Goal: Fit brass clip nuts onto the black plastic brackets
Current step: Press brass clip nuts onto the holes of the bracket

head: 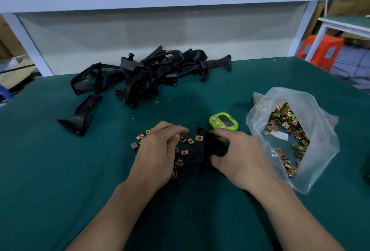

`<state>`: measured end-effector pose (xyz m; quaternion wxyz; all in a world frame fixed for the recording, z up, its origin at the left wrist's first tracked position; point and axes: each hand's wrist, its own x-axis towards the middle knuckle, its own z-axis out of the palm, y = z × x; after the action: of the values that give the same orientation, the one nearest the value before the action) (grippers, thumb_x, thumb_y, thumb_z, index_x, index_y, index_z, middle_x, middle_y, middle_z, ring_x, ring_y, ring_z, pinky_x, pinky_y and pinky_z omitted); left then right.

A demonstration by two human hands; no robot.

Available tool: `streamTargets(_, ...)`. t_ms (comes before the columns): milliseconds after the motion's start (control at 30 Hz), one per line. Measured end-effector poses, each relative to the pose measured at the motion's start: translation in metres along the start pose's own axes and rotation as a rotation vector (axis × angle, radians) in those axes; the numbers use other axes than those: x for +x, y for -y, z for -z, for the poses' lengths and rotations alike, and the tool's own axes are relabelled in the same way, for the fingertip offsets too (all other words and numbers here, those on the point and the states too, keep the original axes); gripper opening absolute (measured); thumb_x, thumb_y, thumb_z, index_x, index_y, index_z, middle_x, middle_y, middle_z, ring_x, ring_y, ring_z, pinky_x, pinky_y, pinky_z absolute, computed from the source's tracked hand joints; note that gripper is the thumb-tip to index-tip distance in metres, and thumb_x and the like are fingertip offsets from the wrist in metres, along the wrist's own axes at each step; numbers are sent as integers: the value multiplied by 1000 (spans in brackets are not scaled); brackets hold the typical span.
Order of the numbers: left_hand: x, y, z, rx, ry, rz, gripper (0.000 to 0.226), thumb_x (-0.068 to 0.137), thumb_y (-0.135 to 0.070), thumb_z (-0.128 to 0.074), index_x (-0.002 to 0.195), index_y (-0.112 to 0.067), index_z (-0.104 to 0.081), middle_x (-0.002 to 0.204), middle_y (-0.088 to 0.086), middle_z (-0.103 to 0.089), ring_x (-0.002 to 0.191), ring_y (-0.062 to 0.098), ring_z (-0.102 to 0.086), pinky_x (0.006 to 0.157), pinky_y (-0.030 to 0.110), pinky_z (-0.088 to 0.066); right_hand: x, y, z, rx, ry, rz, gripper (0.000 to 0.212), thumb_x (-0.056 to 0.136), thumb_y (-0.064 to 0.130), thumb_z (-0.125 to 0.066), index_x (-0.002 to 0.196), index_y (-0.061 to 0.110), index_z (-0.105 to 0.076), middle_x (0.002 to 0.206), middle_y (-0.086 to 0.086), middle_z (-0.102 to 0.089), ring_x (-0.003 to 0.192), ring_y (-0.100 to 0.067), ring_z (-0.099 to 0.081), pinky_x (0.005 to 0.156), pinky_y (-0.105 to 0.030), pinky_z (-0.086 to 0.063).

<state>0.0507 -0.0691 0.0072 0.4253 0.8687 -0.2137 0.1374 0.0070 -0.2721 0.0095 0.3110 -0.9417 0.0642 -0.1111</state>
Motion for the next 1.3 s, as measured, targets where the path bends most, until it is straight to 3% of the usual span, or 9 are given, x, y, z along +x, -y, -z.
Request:
streamTargets(100, 1, 3, 2, -33, -11, 17, 30, 104, -8, -54, 110, -27, -76, 101, -25, -63, 103, -3, -60, 83, 2, -38, 1, 2, 2, -14, 6, -12, 50, 70, 26, -77, 115, 46, -68, 79, 26, -62, 78, -6, -59, 57, -7, -42)
streamTargets(233, -3, 8, 2, -27, -3, 57, 31, 101, -3, -57, 102, -26, -78, 97, -23, -66, 97, -5, -60, 80, 5, -40, 0, 6, 2, -29, -3, -8, 47, 69, 25, -77, 111, 44, -66, 93, 14, -74, 85, -14, -65, 72, -31, -55)
streamTargets(333, -3, 9, 1, 101, -27, 54, 25, 94, -5, -65, 102, -23, -80, 99, -21, -67, 95, -2, -56, 91, 23, -48, 0, 7, 0, -5, -2, -5, 46, 69, 24, -77, 109, 44, -67, 89, 16, -73, 83, -10, -63, 69, -25, -53)
streamTargets(433, -2, 5, 3, 256, -29, -46, 18, 81, -27, -70, 93, -28, -82, 105, -19, -67, 110, 5, -51, 100, 29, -40, 0, 7, 1, 0, -8, -14, 47, 69, 24, -78, 110, 46, -69, 79, 23, -65, 80, -6, -60, 62, -16, -47)
streamTargets(633, -1, 0, -5, 407, 79, -155, 8, 70, -24, -86, 70, -28, -78, 91, -13, -69, 97, 21, -59, 86, 29, -30, -2, 10, 1, -5, 12, -5, 52, 70, 26, -77, 117, 46, -67, 96, 19, -72, 85, -8, -63, 70, -23, -52)
streamTargets(733, -2, -5, -4, 434, 68, -221, 8, 68, -20, -78, 65, -26, -73, 78, -15, -69, 85, 19, -61, 81, 33, -38, -2, 12, 2, -9, -1, 11, 53, 71, 25, -77, 120, 44, -68, 100, 16, -73, 91, -11, -65, 76, -25, -54)
streamTargets(1000, -6, -17, 8, 148, -216, 18, 10, 91, -34, -62, 84, -37, -56, 68, -9, -51, 76, 11, -51, 68, 20, -41, 0, 11, 3, 73, -50, 18, 50, 69, 16, -82, 114, 38, -74, 62, 40, -50, 76, 32, -46, 62, 4, -36)
streamTargets(1067, -7, -15, 8, 61, -191, 101, 13, 94, -31, -65, 86, -38, -56, 71, -5, -56, 73, 13, -55, 64, 26, -46, 1, 12, 2, 73, -55, 30, 50, 70, 17, -82, 114, 38, -74, 66, 38, -47, 75, 33, -46, 61, 4, -35)
streamTargets(1300, -5, -19, 4, -135, -192, 231, 13, 82, -20, -72, 77, -30, -65, 73, -16, -69, 74, 3, -64, 66, 11, -46, 3, 4, 2, 73, -88, 39, 45, 69, 20, -83, 110, 36, -75, 64, 47, -50, 78, 7, -49, 63, 2, -38)
